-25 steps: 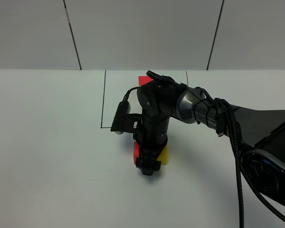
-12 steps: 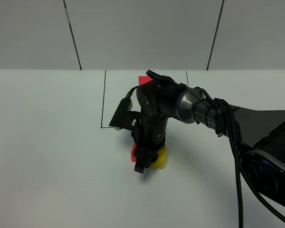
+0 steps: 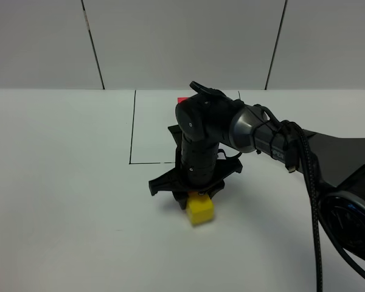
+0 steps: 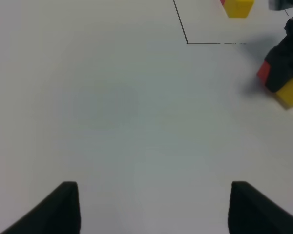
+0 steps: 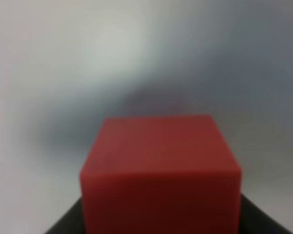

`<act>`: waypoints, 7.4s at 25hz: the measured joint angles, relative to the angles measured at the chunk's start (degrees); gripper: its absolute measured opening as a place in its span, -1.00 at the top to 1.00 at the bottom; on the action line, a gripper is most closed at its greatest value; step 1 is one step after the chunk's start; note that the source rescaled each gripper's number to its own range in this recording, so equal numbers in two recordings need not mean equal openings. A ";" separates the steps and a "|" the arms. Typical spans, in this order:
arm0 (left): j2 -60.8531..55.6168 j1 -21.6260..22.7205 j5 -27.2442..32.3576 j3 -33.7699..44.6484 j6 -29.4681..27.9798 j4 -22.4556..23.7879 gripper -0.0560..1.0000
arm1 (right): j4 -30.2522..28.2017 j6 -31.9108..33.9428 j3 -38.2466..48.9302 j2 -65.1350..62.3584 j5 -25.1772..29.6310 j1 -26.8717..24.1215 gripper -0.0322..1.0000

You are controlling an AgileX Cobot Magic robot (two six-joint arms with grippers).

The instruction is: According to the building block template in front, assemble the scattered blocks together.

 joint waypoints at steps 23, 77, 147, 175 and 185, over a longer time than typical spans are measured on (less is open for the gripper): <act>0.00 0.00 0.00 0.00 0.00 0.00 0.18 | -4.39 22.03 0.00 -0.69 -3.04 2.18 0.94; 0.00 0.00 0.00 0.00 0.00 0.00 0.18 | -0.09 13.66 4.93 -18.78 -7.37 -11.43 -1.00; 0.00 0.00 0.00 0.00 0.00 0.00 0.19 | -8.54 3.84 79.43 -134.13 -1.76 -39.38 -0.63; 0.00 0.00 0.00 0.00 0.00 0.00 0.19 | -9.88 5.33 79.43 -134.13 -1.83 -36.09 -0.63; 0.00 0.00 0.00 0.00 0.00 0.00 0.19 | -9.94 5.33 79.43 -134.13 -1.83 -36.09 -0.63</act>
